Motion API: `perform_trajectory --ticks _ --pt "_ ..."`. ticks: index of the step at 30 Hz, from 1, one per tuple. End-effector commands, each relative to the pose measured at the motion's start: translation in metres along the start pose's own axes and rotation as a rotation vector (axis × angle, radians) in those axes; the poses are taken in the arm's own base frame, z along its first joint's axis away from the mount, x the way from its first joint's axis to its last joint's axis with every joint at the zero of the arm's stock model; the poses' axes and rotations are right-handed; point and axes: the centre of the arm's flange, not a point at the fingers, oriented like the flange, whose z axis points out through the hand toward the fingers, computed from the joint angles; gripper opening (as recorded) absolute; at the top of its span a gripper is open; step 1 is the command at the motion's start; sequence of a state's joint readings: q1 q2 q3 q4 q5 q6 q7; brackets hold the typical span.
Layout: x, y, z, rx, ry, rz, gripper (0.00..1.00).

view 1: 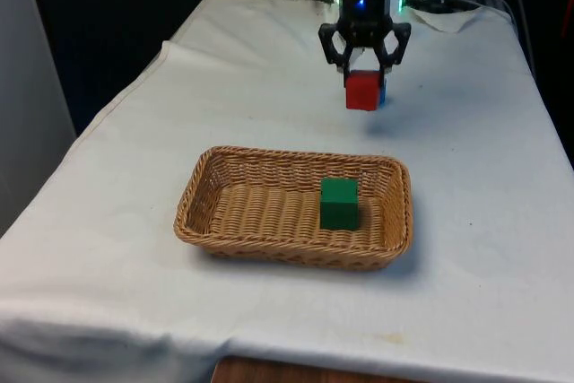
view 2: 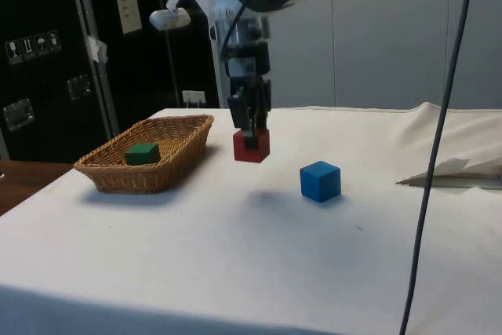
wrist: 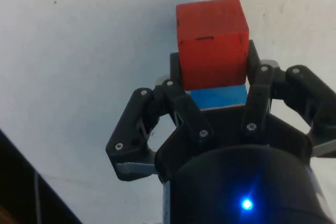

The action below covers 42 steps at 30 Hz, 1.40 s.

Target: Pick up exactly two blocks and place them into the basket.

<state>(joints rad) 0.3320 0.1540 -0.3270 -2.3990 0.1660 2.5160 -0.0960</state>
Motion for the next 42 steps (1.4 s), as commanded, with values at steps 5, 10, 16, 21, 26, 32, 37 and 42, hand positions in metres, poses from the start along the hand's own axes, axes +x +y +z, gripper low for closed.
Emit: perform_trajectory --ticks 5,10,16,21,26,32,37,42 --pt "0.0 0.0 -0.019 -0.003 0.001 0.0 0.02" --pt "0.001 -0.002 -0.037 0.002 0.007 -0.002 0.02" --pt "0.01 -0.003 -0.057 0.008 0.017 -0.005 0.02" --pt "0.017 -0.004 -0.068 0.023 0.029 -0.01 0.02" --pt "0.037 0.002 -0.088 0.02 0.032 -0.008 0.02" --pt "0.056 0.007 -0.106 0.02 0.041 -0.008 0.02" --pt "0.073 0.012 -0.123 0.019 0.048 -0.009 0.02" --pt "0.085 0.015 -0.135 0.016 0.052 -0.009 0.02"
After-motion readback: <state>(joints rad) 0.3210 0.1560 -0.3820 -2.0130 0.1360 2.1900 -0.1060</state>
